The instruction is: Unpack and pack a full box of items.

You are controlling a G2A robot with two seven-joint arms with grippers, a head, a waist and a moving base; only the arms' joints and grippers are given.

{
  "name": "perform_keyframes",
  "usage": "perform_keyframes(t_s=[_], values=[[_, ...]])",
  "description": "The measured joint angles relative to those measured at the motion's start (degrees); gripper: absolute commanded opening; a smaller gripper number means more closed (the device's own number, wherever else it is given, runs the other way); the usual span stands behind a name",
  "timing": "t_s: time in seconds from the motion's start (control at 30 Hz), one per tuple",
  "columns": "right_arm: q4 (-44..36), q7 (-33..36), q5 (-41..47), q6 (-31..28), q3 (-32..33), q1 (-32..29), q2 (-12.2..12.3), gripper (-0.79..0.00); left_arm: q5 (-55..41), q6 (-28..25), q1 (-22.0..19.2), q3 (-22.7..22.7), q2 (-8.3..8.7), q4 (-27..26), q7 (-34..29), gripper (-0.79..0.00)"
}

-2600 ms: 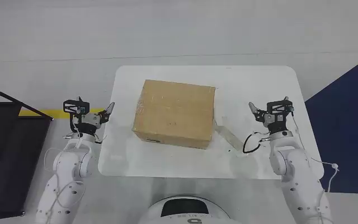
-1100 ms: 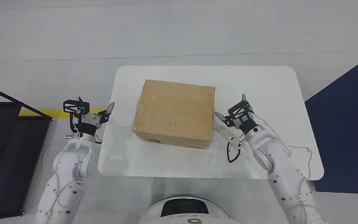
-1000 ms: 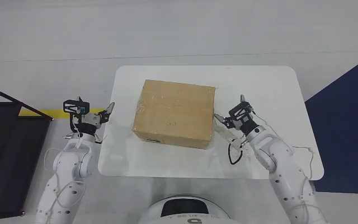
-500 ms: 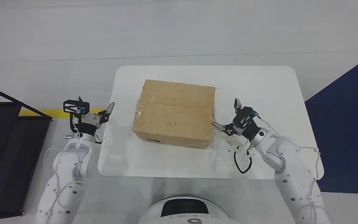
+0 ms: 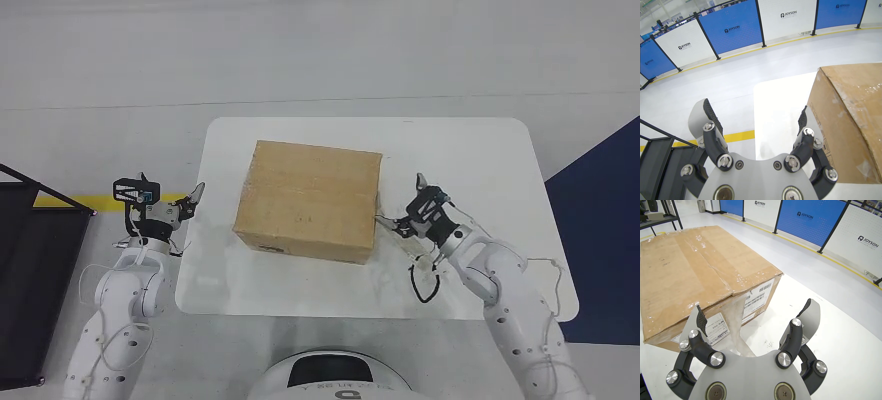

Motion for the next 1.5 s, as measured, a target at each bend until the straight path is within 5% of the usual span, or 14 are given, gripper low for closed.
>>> perform_keyframes(t_s=[0.37,0.77,1.1,1.3,1.5], values=[[0.0,0.5,-0.3,4.0,-2.4,1.5,-0.4,0.0,0.0,0.0,0.0,0.0,0.0,0.0,0.0,0.0],[0.2,-6.5,6.5,-20.3,3.4,-0.9,1.6,0.0,0.0,0.0,0.0,0.0,0.0,0.0,0.0,0.0],[-1.9,-11.2,-5.4,-27.7,3.9,-2.9,2.9,0.0,0.0,0.0,0.0,0.0,0.0,0.0,0.0,0.0],[0.1,-14.2,-6.6,-17.5,4.4,-3.6,2.6,0.0,0.0,0.0,0.0,0.0,0.0,0.0,0.0,0.0],[1.9,-3.3,-0.6,1.7,0.0,1.8,0.9,0.0,0.0,0.0,0.0,0.0,0.0,0.0,0.0,0.0]])
